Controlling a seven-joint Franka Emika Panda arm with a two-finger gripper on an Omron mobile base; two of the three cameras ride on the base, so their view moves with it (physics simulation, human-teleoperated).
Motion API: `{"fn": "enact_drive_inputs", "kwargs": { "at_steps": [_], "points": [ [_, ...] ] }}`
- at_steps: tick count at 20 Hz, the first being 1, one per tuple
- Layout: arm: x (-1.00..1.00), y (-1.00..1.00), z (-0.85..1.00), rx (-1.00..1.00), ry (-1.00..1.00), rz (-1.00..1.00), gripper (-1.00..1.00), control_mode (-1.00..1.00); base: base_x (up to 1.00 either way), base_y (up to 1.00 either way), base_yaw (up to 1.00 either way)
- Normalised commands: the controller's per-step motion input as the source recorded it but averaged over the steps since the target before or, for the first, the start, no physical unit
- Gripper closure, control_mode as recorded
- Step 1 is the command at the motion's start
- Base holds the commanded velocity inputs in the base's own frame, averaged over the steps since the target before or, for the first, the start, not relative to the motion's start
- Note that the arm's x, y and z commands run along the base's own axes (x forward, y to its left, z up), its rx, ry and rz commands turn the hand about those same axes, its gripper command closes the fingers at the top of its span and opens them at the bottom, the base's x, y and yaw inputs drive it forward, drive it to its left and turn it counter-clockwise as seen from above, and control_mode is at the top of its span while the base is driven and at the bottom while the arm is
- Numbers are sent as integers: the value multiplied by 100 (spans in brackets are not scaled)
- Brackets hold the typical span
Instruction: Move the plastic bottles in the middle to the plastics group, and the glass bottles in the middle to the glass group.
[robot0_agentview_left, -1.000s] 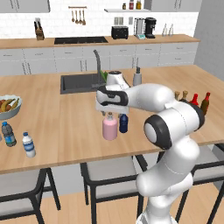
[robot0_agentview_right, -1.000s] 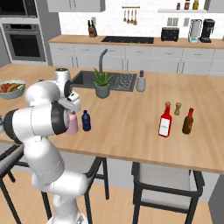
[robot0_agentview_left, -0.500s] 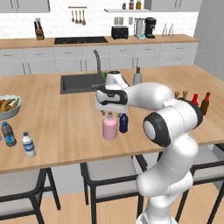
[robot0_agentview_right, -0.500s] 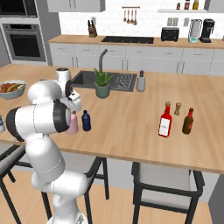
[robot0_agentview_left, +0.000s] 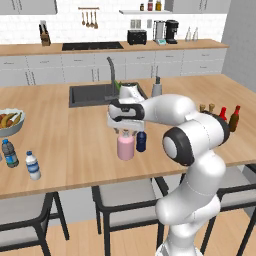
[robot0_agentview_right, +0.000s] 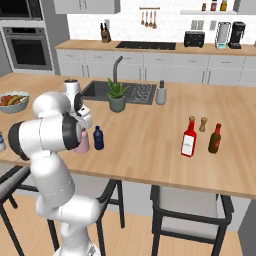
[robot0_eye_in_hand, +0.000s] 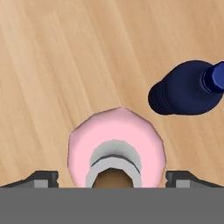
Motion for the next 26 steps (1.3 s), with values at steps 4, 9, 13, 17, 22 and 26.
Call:
{"fn": "enact_drive_inputs", "kwargs": {
  "at_steps": [4,9,13,17,22,26],
  "points": [
    [0,0,-1,0,2,0,100,-100,0,0,0],
    [0,0,0,0,0,0,100,-100,0,0,0],
    [0,0,0,0,0,0,100,-100,0,0,0],
    [0,1,21,0,0,0,100,-100,0,0,0],
    [3,0,74,0,0,0,100,-100,0,0,0],
    [0,-7,75,0,0,0,100,-100,0,0,0]
  ]
}}
